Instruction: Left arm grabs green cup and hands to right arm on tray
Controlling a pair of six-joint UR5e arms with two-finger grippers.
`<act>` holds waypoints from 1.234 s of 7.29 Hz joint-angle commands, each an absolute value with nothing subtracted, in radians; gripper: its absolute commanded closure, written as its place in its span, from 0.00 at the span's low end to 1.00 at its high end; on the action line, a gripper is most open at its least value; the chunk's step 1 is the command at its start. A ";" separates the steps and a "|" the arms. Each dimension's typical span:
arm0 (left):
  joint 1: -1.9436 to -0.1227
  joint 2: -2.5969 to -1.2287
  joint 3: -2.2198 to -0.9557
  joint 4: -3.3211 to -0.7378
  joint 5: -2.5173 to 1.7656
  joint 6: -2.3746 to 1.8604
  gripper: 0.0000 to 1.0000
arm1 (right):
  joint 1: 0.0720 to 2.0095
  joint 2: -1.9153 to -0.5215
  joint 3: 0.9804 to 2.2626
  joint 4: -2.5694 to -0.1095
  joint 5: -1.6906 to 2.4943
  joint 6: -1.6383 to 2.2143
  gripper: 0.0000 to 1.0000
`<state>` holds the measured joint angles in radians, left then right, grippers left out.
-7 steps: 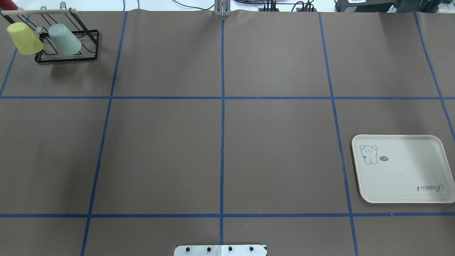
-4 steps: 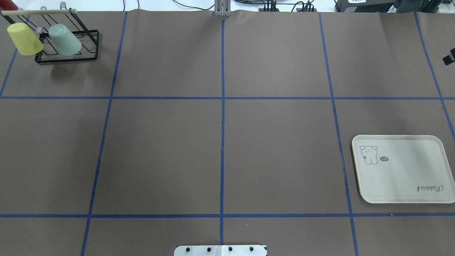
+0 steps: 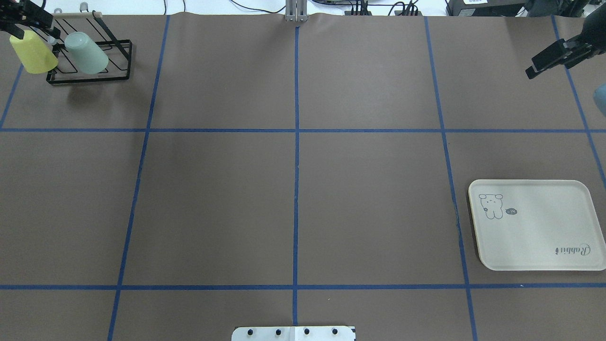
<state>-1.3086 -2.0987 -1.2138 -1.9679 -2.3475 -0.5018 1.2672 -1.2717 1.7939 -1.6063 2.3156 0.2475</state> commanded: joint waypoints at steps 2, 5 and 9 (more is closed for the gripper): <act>-1.232 -2.258 -1.069 -1.878 -2.286 -0.561 0.00 | 1.246 -1.262 1.795 -1.606 2.315 0.273 0.00; -1.210 -2.249 -1.072 -1.859 -2.198 -0.514 0.00 | 1.246 -1.262 1.793 -1.606 2.315 0.273 0.00; -1.212 -2.237 -1.071 -1.859 -2.194 -0.492 0.00 | 1.244 -1.262 1.796 -1.606 2.315 0.275 0.00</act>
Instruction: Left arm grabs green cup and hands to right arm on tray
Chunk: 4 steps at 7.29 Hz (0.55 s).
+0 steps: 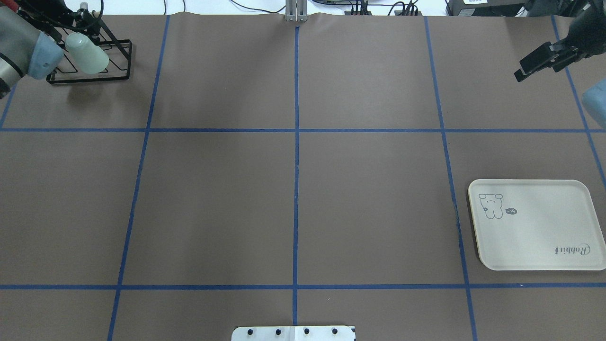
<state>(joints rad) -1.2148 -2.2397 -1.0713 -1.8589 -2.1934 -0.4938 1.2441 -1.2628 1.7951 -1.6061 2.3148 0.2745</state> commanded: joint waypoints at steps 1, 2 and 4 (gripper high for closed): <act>-1.210 -2.237 -1.071 -1.862 -2.195 -0.492 0.00 | 1.244 -1.262 1.796 -1.606 2.315 0.275 0.00; -1.207 -2.230 -1.071 -1.862 -2.195 -0.492 0.01 | 1.244 -1.262 1.796 -1.606 2.315 0.275 0.00; -1.194 -2.230 -1.069 -1.861 -2.194 -0.492 0.01 | 1.244 -1.264 1.796 -1.606 2.315 0.275 0.00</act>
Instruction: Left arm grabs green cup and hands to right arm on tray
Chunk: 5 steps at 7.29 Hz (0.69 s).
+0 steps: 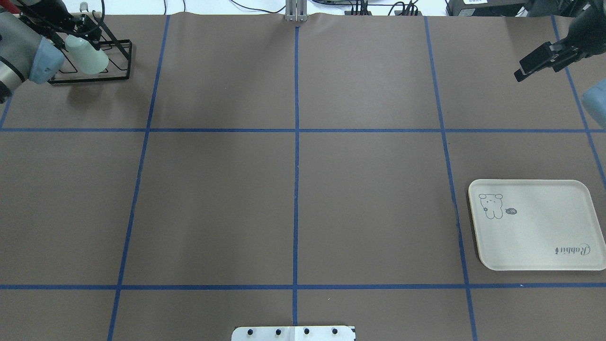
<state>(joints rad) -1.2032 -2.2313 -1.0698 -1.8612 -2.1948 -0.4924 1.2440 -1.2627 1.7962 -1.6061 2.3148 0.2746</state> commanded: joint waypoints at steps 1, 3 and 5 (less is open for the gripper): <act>-1.190 -2.230 -1.071 -1.861 -2.194 -0.494 0.05 | 1.244 -1.264 1.796 -1.606 2.315 0.275 0.00; -1.192 -2.232 -1.071 -1.861 -2.192 -0.492 0.32 | 1.244 -1.264 1.796 -1.606 2.315 0.275 0.00; -1.201 -2.232 -1.074 -1.859 -2.157 -0.492 0.49 | 1.244 -1.264 1.796 -1.606 2.315 0.273 0.00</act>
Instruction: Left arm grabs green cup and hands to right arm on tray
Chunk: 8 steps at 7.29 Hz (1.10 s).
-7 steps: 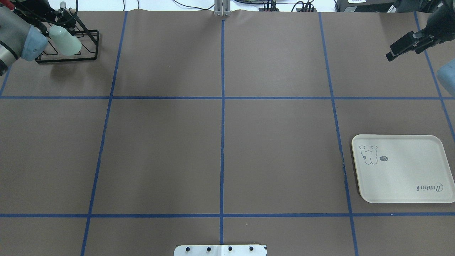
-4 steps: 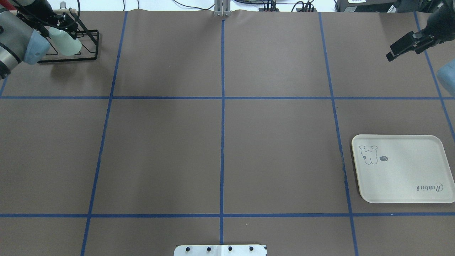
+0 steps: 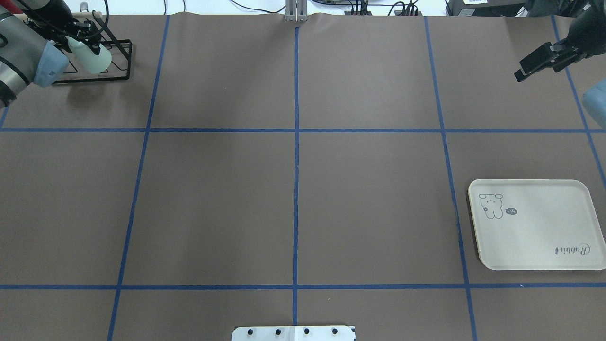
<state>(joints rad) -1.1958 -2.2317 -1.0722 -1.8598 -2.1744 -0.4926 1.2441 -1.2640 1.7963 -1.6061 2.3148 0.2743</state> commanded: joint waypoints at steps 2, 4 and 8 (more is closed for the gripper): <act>-1.222 -2.232 -1.081 -1.859 -2.157 -0.492 0.76 | 1.244 -1.264 1.799 -1.606 2.315 0.275 0.00; -1.235 -2.230 -1.115 -1.859 -2.161 -0.492 0.77 | 1.246 -1.264 1.804 -1.606 2.315 0.275 0.00; -1.252 -2.195 -1.279 -1.720 -2.171 -0.467 0.79 | 1.246 -1.266 1.801 -1.606 2.315 0.275 0.00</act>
